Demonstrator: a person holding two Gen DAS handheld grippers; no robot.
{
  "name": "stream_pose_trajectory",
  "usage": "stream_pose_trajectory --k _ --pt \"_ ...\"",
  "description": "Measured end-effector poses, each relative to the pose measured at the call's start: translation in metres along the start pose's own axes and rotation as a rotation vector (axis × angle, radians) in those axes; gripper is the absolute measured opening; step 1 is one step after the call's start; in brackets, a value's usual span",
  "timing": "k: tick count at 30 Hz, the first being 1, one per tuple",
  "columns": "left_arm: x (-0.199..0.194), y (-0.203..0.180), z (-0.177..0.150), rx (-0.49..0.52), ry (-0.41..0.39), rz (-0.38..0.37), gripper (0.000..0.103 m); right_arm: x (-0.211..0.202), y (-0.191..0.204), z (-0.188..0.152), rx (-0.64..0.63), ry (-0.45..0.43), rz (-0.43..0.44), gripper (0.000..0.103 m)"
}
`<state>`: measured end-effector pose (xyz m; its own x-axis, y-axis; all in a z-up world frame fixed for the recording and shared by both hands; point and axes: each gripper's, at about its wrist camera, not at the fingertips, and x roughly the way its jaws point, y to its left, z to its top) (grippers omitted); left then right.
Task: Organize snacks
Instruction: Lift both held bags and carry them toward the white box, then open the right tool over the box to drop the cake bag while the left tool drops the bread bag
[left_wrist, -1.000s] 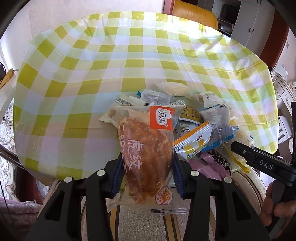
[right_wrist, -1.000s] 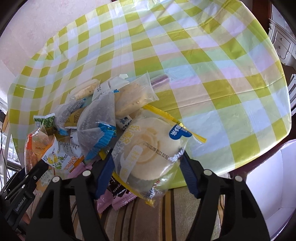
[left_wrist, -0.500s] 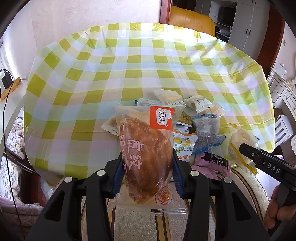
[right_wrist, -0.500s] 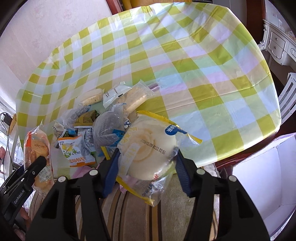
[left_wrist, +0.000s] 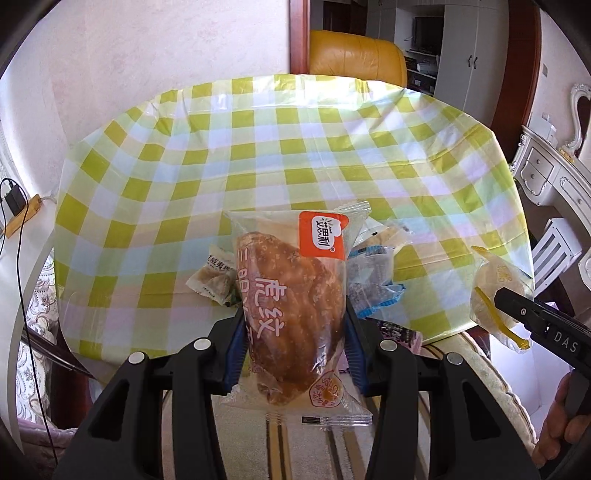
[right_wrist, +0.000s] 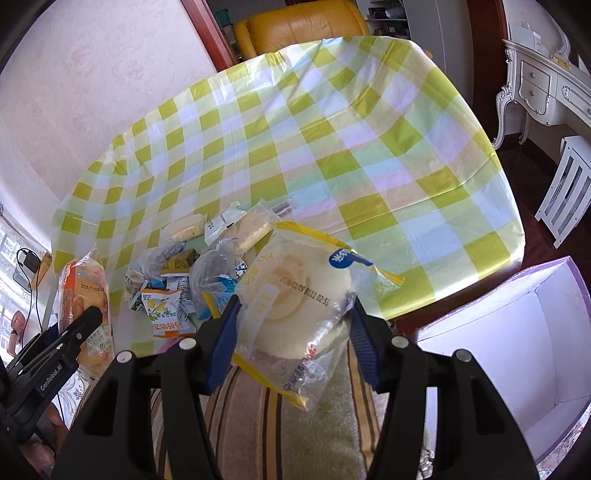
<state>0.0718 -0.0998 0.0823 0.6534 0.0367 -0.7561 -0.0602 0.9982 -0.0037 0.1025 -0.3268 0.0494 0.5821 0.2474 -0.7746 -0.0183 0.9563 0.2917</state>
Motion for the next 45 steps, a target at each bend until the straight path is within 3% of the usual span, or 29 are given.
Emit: stream_pose_trajectory --k 4,9,17,24,31,34,36,38,43,45 --pt "-0.003 -0.03 0.004 0.043 0.003 -0.112 0.045 -0.015 -0.024 -0.003 0.024 -0.023 -0.022 0.056" --pt "0.008 -0.08 -0.001 0.09 0.07 -0.332 0.045 -0.028 -0.069 -0.012 0.09 -0.027 -0.079 0.056" --pt "0.03 -0.168 -0.016 0.203 0.206 -0.539 0.045 -0.032 -0.143 -0.039 0.206 0.003 -0.18 0.056" --pt "0.067 -0.243 -0.04 0.338 0.374 -0.597 0.045 -0.012 -0.194 -0.065 0.242 0.092 -0.295 0.057" --pt "0.106 -0.286 -0.057 0.407 0.508 -0.536 0.046 0.015 -0.22 -0.09 0.28 0.175 -0.359 0.057" --pt "0.113 -0.29 -0.058 0.402 0.524 -0.527 0.051 0.022 -0.219 -0.093 0.272 0.188 -0.373 0.059" --pt "0.112 -0.289 -0.057 0.396 0.516 -0.526 0.062 0.023 -0.218 -0.092 0.268 0.185 -0.379 0.068" --pt "0.111 -0.286 -0.053 0.382 0.496 -0.521 0.079 0.02 -0.215 -0.089 0.264 0.17 -0.381 0.078" --pt "0.099 -0.27 -0.044 0.309 0.422 -0.517 0.081 0.013 -0.209 -0.08 0.244 0.146 -0.419 0.078" --pt "0.092 -0.26 -0.038 0.278 0.376 -0.528 0.084 0.004 -0.201 -0.076 0.226 0.103 -0.452 0.086"
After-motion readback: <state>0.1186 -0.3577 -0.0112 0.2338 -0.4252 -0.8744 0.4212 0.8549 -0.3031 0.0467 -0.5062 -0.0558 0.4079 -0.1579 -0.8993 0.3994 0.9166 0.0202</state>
